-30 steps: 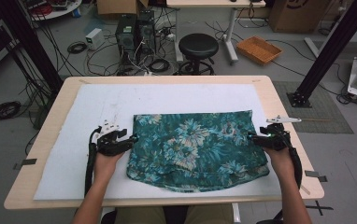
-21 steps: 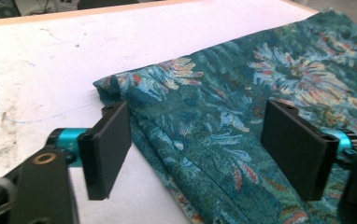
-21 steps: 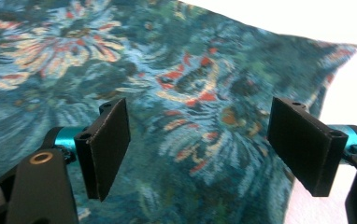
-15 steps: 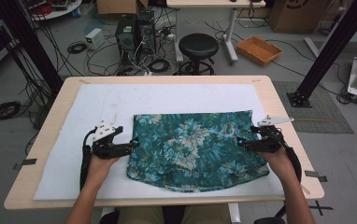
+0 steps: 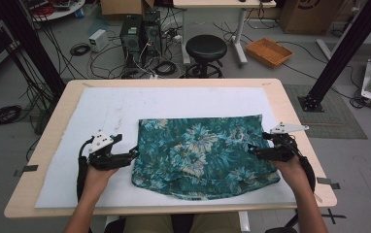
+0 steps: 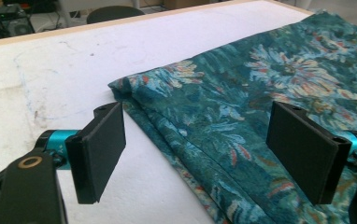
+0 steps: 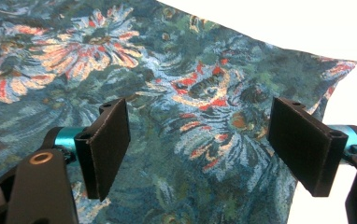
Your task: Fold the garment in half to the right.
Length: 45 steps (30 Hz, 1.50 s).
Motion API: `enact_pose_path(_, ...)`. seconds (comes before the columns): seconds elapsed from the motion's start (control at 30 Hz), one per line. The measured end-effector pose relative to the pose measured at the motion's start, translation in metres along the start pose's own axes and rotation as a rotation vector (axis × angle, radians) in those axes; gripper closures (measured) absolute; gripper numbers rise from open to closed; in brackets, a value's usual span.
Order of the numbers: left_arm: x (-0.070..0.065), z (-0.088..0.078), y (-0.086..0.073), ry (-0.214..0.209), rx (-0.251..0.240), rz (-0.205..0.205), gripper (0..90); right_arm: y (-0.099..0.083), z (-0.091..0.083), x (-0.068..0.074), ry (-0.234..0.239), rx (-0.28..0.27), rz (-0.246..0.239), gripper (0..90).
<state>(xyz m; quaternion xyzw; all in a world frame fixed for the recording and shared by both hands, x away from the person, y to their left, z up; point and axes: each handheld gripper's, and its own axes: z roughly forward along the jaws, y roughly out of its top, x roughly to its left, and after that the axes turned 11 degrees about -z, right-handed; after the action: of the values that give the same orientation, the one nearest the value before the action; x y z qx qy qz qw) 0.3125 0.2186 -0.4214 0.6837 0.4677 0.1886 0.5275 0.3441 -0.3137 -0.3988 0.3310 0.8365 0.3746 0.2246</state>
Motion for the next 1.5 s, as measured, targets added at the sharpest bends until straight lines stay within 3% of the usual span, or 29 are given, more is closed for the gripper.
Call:
enact_pose_path(0.23, -0.002, -0.002, -0.002, -0.029, 0.022, 0.006, 19.8, 0.002, 0.001, 0.004, -0.005, -0.007, -0.007, 21.3)
enact_pose_path(0.37, -0.006, -0.002, -0.009, -0.042, 0.068, 0.011, 19.8, 0.005, 0.004, 0.008, 0.005, -0.009, -0.006, 21.3)
enact_pose_path(0.4, -0.007, -0.001, -0.013, -0.041, 0.097, 0.007, 19.8, 0.007, 0.006, 0.01, 0.01, -0.01, -0.008, 21.3)
enact_pose_path(0.5, -0.01, 0.0, -0.019, -0.04, 0.121, -0.015, 19.8, 0.009, 0.006, 0.012, 0.016, -0.012, -0.013, 21.3)
enact_pose_path(0.63, -0.014, 0.004, -0.023, -0.008, 0.19, -0.036, 20.1, 0.012, 0.007, 0.017, 0.031, -0.012, -0.031, 21.3)
enact_pose_path(0.73, -0.016, 0.006, -0.023, 0.015, 0.21, -0.076, 22.7, 0.015, 0.01, 0.02, 0.032, -0.012, -0.021, 21.3)
enact_pose_path(0.83, -0.018, 0.007, -0.024, 0.075, 0.215, -0.072, 28.0, 0.018, 0.014, 0.024, 0.036, -0.007, -0.026, 21.4)
enact_pose_path(0.97, -0.022, 0.008, -0.028, 0.123, 0.235, -0.113, 35.9, 0.025, 0.02, 0.029, 0.057, 0.001, -0.035, 21.4)
enact_pose_path(1.23, -0.036, 0.01, -0.035, 0.163, 0.301, -0.067, 46.3, 0.048, 0.035, 0.039, 0.112, 0.049, -0.053, 21.5)
enact_pose_path(1.3, -0.04, 0.009, -0.036, 0.167, 0.306, -0.04, 47.8, 0.055, 0.038, 0.042, 0.126, 0.06, -0.058, 21.5)
enact_pose_path(1.5, -0.044, 0.006, -0.039, 0.172, 0.3, -0.034, 55.3, 0.077, 0.049, 0.051, 0.157, 0.081, -0.102, 21.5)
